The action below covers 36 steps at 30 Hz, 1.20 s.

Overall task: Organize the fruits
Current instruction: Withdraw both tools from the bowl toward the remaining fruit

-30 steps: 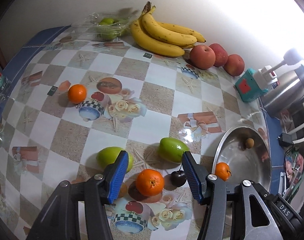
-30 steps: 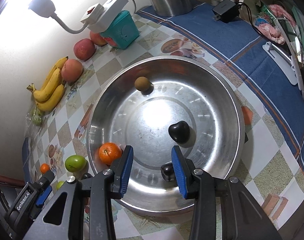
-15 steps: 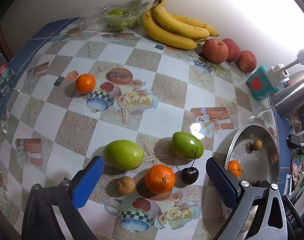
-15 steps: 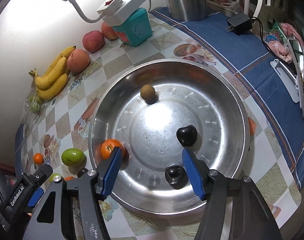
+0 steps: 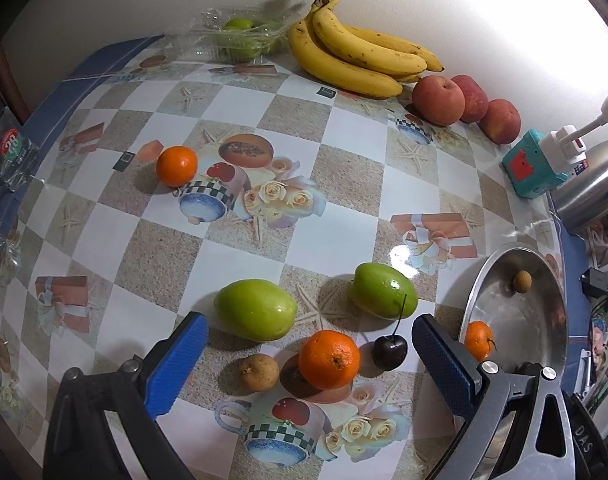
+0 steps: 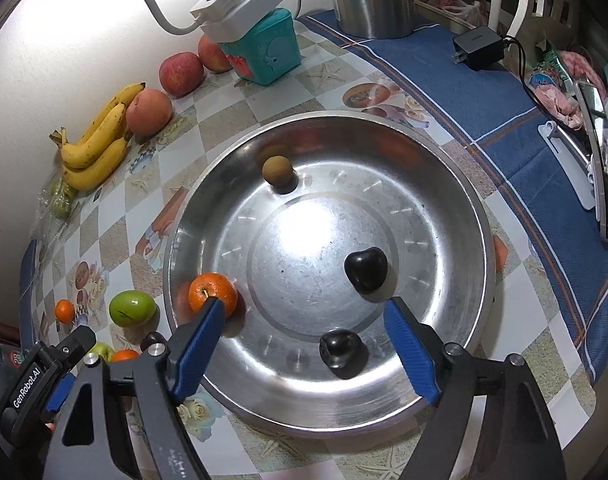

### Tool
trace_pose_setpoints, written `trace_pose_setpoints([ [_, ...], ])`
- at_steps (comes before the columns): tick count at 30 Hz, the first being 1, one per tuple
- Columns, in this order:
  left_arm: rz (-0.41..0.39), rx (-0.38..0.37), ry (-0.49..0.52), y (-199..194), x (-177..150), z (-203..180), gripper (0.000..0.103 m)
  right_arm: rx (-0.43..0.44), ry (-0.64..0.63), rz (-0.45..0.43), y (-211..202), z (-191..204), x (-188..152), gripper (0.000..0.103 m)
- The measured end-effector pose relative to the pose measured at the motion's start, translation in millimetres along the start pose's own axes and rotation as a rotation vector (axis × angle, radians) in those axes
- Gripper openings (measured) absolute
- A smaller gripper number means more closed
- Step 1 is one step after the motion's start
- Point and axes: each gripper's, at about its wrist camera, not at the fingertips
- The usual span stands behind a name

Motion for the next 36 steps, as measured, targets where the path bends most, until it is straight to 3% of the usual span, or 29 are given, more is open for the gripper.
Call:
trace_pose_setpoints([
  [2, -0.004, 0.013, 0.003, 1, 0, 0, 0.103, 0.010, -0.002, -0.007, 0, 0, 0, 0.095],
  [4, -0.006, 0.027, 0.007, 1, 0, 0, 0.103, 0.000, -0.011, -0.021, -1, 0, 0, 0.100],
  [14, -0.015, 0.032, 0.053, 0, -2, -7, 0.103, -0.019, -0.011, -0.025, -2, -2, 1, 0.100],
  [27, -0.186, 0.127, 0.208, -26, 11, 5, 0.103, -0.035, -0.044, 0.008, 5, 6, -3, 0.100],
  [30, -0.210, 0.175, 0.185, -28, 18, 20, 0.103, -0.038, -0.071, 0.015, 6, 13, -6, 0.100],
  [36, -0.189, 0.200, 0.078, -25, 27, 59, 0.103, -0.019, -0.134, 0.029, 10, 38, -15, 0.100],
])
Point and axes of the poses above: each gripper's, at about its wrist camera, not at the fingertips, and y roughly the way its jaws point, z to its left, x to its top, and after that the axes turned 11 degrees about x, right-handed
